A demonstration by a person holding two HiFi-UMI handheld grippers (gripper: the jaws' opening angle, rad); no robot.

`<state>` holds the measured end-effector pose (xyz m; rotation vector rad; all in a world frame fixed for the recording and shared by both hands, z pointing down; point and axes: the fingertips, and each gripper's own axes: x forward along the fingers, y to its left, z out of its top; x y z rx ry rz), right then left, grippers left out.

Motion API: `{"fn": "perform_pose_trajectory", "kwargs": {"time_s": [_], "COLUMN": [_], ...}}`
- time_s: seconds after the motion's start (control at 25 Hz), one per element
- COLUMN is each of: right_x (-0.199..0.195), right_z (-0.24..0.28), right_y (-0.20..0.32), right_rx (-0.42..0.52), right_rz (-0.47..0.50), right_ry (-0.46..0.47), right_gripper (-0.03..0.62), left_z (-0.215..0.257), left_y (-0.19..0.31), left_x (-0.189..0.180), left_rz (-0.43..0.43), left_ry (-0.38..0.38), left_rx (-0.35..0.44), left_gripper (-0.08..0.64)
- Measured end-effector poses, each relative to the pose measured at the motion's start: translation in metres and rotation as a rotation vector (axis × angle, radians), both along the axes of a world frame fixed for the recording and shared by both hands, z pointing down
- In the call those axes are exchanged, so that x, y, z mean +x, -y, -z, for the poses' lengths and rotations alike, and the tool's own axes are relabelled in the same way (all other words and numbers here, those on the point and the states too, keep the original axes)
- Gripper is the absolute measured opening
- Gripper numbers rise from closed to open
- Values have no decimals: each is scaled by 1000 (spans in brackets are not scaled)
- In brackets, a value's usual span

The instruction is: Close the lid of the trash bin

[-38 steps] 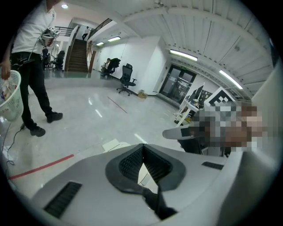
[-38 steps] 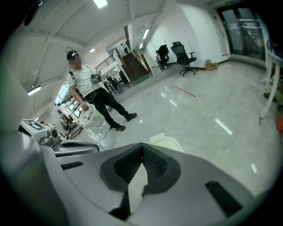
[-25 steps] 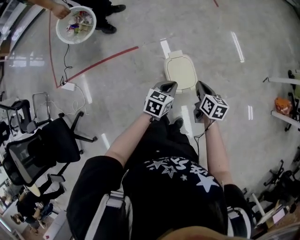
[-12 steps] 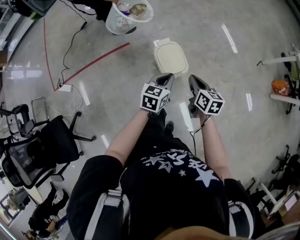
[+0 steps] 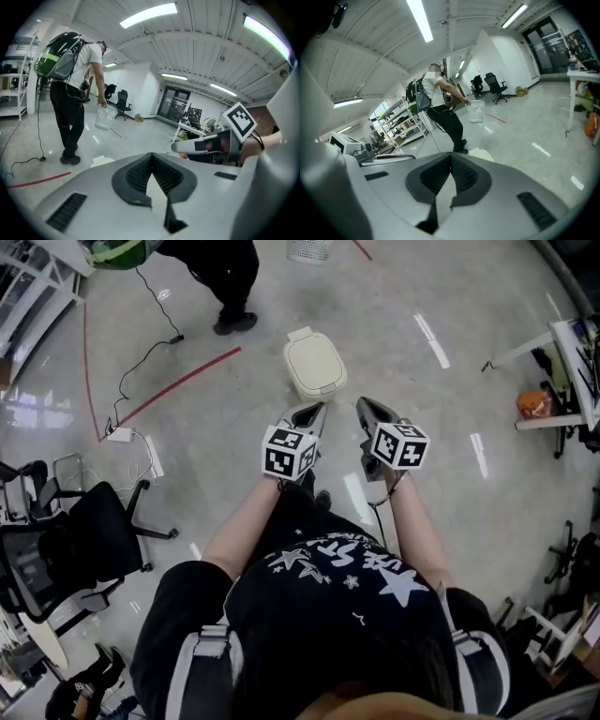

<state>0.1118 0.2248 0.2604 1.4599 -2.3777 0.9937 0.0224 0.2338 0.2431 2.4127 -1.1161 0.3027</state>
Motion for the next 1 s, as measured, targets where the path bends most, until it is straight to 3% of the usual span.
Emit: {"fn": "perform_pose_trajectory", "kwargs": {"time_s": [0.36, 0.64, 1.0], "right_x": [-4, -21, -48], "right_z": [16, 38, 43], "right_y": [-51, -67, -87], "right_rx": [51, 106, 102], "right_rz": [45, 33, 7], "right_ry": [8, -18, -30], "right_gripper": [6, 6, 6], "left_z": [36, 52, 65], "left_y": [-44, -55, -73], "left_x": [-3, -19, -46], "left_rz": [19, -18, -44], "left_ry": [-17, -42, -58], "left_rx": [89, 117, 129], "left_gripper": [11, 11, 11]}}
